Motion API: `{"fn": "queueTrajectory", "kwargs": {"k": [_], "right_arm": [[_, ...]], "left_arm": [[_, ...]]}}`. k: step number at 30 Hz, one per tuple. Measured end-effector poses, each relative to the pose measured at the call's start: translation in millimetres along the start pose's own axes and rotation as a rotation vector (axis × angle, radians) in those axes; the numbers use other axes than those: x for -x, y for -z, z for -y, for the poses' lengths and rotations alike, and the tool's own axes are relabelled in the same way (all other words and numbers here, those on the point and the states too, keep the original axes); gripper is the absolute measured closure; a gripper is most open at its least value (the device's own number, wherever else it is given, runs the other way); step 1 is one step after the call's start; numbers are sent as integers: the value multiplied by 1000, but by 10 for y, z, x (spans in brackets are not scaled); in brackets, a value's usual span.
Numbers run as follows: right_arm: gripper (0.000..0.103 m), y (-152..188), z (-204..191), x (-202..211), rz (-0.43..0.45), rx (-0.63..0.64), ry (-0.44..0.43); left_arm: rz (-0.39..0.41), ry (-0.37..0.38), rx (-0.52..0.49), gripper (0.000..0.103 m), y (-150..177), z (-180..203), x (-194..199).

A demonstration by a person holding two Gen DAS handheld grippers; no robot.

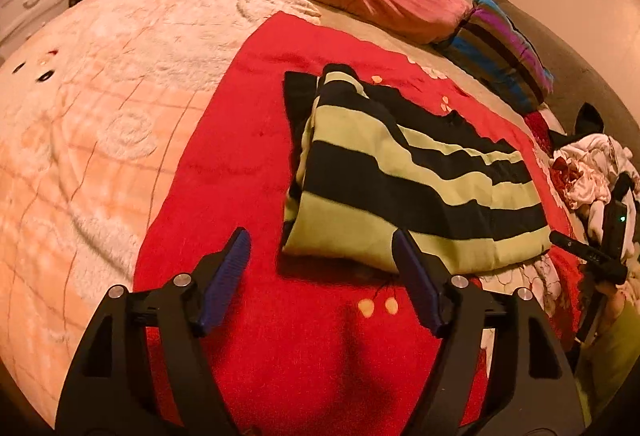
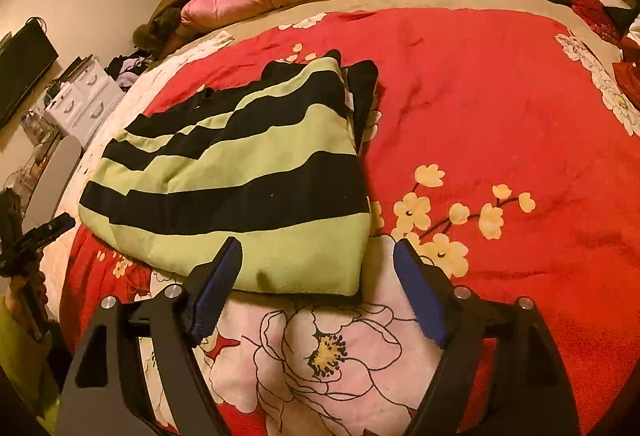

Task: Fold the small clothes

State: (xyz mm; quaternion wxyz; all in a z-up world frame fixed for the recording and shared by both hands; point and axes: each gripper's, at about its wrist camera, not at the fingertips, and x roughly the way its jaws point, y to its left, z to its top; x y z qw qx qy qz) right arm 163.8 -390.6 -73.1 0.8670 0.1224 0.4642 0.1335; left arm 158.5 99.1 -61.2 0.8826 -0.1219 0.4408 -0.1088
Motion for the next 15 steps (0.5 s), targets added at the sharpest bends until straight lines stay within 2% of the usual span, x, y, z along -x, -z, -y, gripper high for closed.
{"fn": "queueTrajectory", "kwargs": {"k": [3,5,6,7,8,10,11,15], "right_arm": [[26,-14,15,-24,-3,-2,1],[26,-17,32,-47,-9,-6,2],[26,-18,38,-65,-13,-10,3],[26,-12,54,-83,-19,-15,2],[26,-13,64,-99,-24,-19,-1],[26,-19,90,-131,-28,-29,-1],[26,-25,109,-147,-28,-38,-6],[29,-55,164,-172,-19,-80,-50]], "left_arm": [[-29,-4,-7,37,-32,-8,-159],[-41,38,12,37,-41,-17,-244],[-47,52,20,41,-46,-10,-284],[-52,60,14,57,-46,10,-307],[-52,57,2,63,-44,38,-321],[-61,69,-3,89,-32,62,-336],[-63,81,3,92,-29,57,-331],[-51,64,-3,94,-28,44,-248]]}}
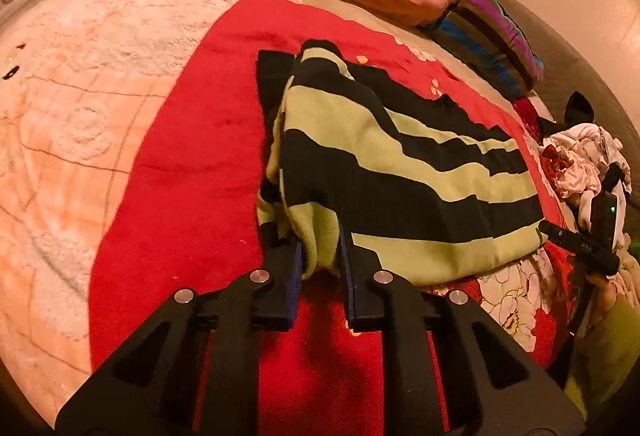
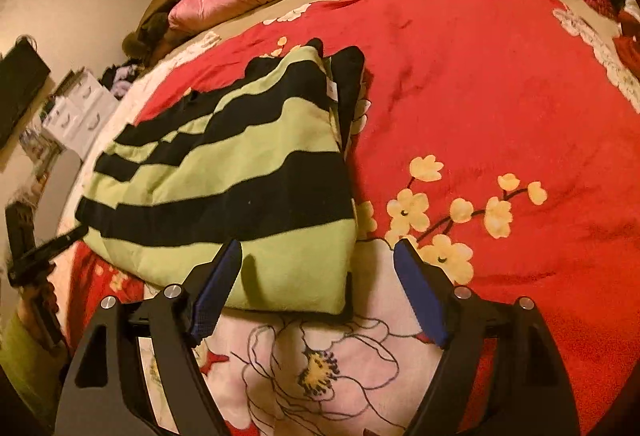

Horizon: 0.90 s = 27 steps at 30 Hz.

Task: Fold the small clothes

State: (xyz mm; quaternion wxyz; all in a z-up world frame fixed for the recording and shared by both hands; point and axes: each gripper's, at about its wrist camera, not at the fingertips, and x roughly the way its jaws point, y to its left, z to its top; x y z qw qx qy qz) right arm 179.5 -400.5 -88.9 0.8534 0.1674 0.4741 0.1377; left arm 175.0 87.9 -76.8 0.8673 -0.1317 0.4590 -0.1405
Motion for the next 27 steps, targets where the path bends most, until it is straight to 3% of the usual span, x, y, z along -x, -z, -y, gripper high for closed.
{"fn": "queueTrajectory", "kwargs": {"k": [1,2,3,4,7,11,15,19,24,27], "right_arm": [[48,-10,-8,-4,-3,2,-10],[80,-11,-33,-7,-9,16,-24],[92,-11,-57,8,-7,28,-22],[96,-13,-84,33,-3,34,-25],[96,-23,-96,156,29,16,-3],[96,31,-48,-66,-51,21,82],[94,45,9,-117,-51,-27,85],[73,60,-15,-8,-36,-8,125],[61,33,-87,305,62,32,162],[53,-39,-243,417,118,90,152]], "left_arm": [[4,-4,7,94,-6,-6,25],[7,-7,10,94,-10,-7,35],[13,-13,12,94,-11,-13,54],[15,-21,11,94,-13,-19,66],[8,-41,20,94,-10,-63,69],[-29,-52,51,94,35,-152,-56],[-39,-65,62,91,72,-204,-122],[-27,-85,57,86,53,-199,-53],[62,-178,-1,87,-6,-59,299],[114,-194,-31,85,-103,56,481]]}}
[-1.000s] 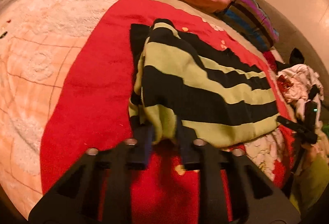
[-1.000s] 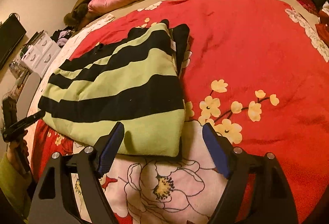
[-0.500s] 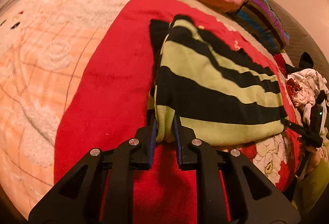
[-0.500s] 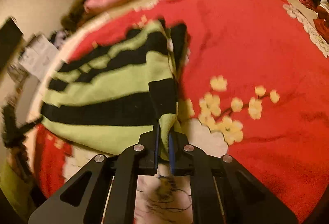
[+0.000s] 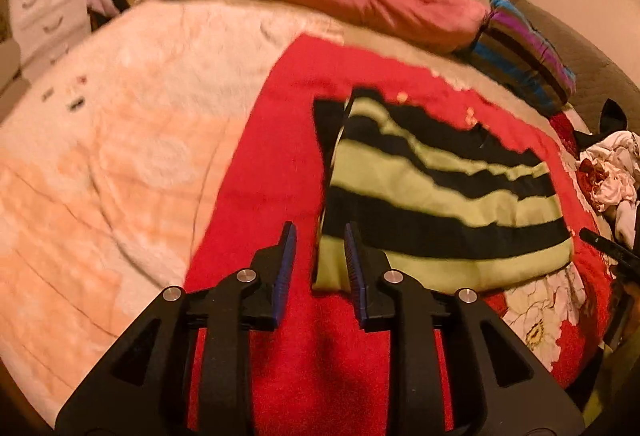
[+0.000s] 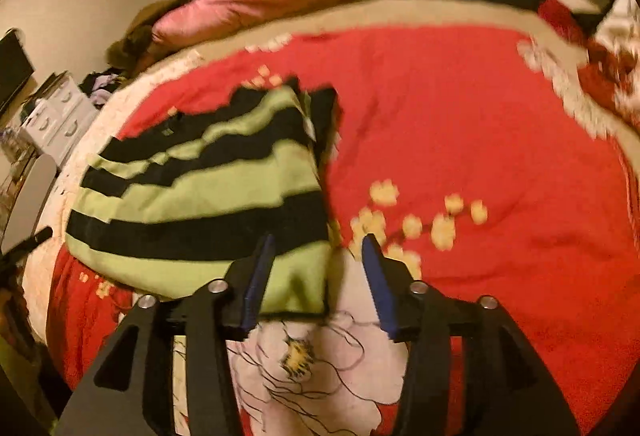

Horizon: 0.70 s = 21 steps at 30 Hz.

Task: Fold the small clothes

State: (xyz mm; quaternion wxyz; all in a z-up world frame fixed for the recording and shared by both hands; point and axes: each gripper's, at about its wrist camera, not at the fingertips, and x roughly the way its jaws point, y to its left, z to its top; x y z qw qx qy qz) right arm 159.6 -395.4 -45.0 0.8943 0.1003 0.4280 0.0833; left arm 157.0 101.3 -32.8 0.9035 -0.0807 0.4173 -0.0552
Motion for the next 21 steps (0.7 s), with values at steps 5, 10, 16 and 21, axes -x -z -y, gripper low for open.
{"fn": "queueTrajectory", "kwargs": {"k": [5,10,16,21], "right_arm": [[47,-201,-327,-96,14,100,-40],[47,-392,-624,-303,7,157,-62],[47,-652,-729,-677,-40,156,-68],[47,-772,-607,-1118,-139,133,18]], "left_arm": [[10,27,-70,69,-146,291,-38],[-16,50,-163,65,-223,674,-264],[-67,45,-236,52,-320,951,-613],[-157,0,-249,51,-307,931,-998]]}}
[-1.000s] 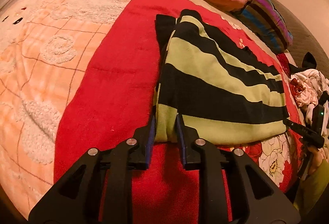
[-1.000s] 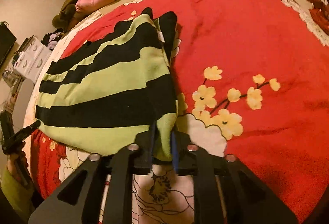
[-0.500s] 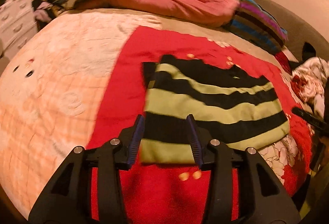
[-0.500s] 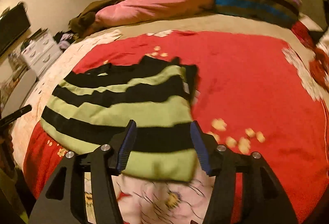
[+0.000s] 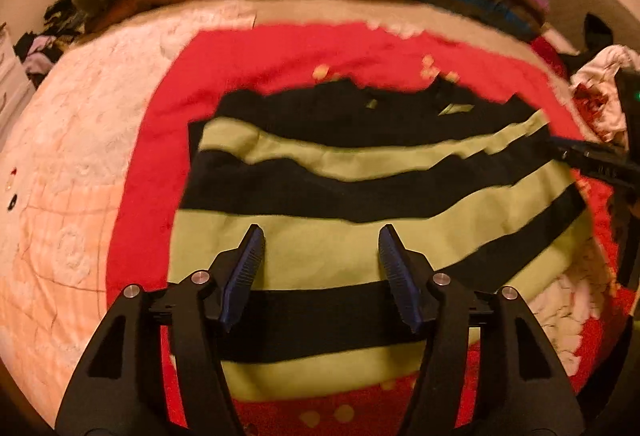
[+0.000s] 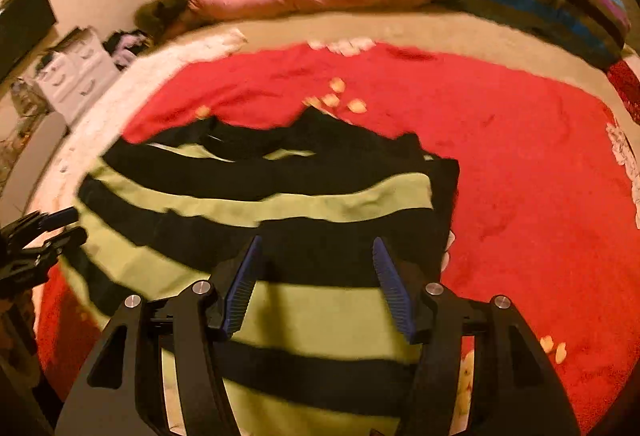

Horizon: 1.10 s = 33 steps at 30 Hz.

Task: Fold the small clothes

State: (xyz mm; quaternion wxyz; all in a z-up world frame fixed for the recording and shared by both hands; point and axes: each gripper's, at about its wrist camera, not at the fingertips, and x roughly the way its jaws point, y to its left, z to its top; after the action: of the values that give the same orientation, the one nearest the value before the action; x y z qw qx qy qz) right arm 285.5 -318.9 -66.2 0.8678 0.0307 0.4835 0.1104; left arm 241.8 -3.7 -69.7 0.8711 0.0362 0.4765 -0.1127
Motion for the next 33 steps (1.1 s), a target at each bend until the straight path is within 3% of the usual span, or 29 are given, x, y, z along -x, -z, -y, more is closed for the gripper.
{"fn": "queueTrajectory", "kwargs": {"k": [4,8,11,14,18,20,22,25,33], "right_arm": [[47,18,183,-234,-63,-75,3],[47,63,166,-280,-59,-77,15],[46,80,136,-188,-34,-64,1],[44,107,100,29,20,-41,-31],[43,167,43,315,76,-8,-51],[7,211,11,483,114,-7,-53],[7,241,-10,628,156,-8,-80],[7,295,-49,787,195,-10,-84],[5,454,-200,1065,249,6,-81]], "left_arm": [[-11,11,31,50,45,-95,-129],[-1,37,61,50,79,-145,-144],[4,33,59,50,97,-118,-86],[22,31,58,38,113,-101,15],[49,20,62,33,140,-76,169],[61,14,66,27,140,-69,240],[81,11,74,16,146,-66,339],[93,1,76,11,165,-62,448],[109,-34,81,9,201,-70,688]]}}
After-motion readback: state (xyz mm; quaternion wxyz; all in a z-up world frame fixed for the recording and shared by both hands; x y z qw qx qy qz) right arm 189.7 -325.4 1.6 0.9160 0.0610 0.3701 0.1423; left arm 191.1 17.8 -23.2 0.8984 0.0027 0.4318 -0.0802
